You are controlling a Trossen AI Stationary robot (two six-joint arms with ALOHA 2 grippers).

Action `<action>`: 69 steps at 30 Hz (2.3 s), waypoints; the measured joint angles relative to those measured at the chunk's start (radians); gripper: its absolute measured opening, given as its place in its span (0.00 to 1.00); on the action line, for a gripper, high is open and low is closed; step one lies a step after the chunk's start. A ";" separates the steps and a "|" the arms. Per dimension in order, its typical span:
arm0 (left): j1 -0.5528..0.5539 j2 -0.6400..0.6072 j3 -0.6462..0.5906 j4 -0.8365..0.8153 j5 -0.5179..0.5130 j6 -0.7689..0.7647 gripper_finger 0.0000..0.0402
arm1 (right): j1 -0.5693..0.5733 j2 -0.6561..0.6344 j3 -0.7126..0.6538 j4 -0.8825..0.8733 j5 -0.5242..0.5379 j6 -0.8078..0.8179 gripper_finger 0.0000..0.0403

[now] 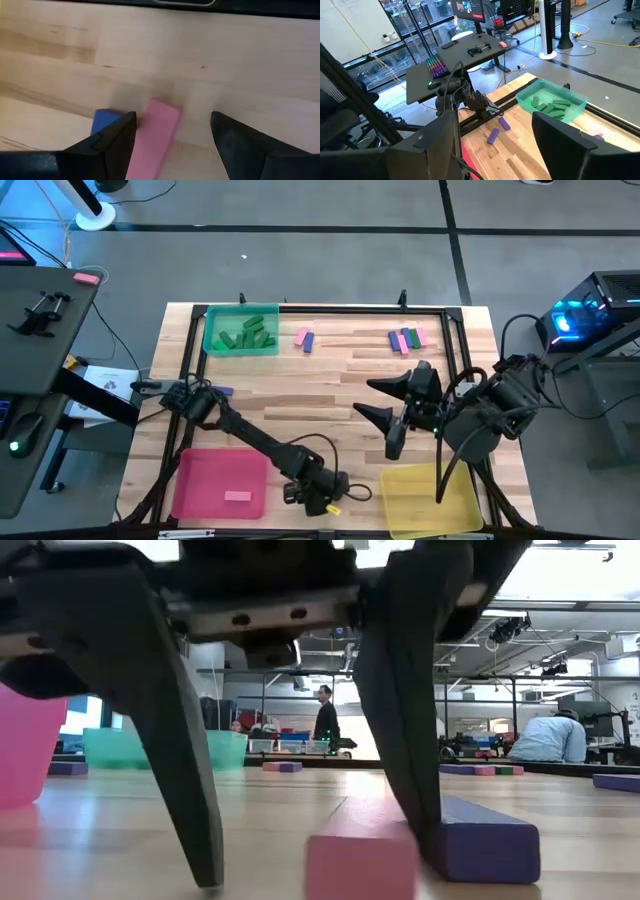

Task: Sort blocks
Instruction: Put the pink block into the pink bin

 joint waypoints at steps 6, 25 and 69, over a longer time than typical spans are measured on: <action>0.045 0.002 0.000 -0.043 0.092 -0.116 0.60 | 0.000 0.000 0.000 0.000 -0.005 0.000 0.60; 0.127 -0.016 0.001 -0.263 0.082 -0.331 0.60 | 0.000 0.000 0.000 -0.069 -0.053 0.000 0.60; -0.345 -1.186 -0.663 -0.368 -0.460 -1.747 0.11 | 0.001 0.000 0.000 -0.134 -0.122 -0.060 0.60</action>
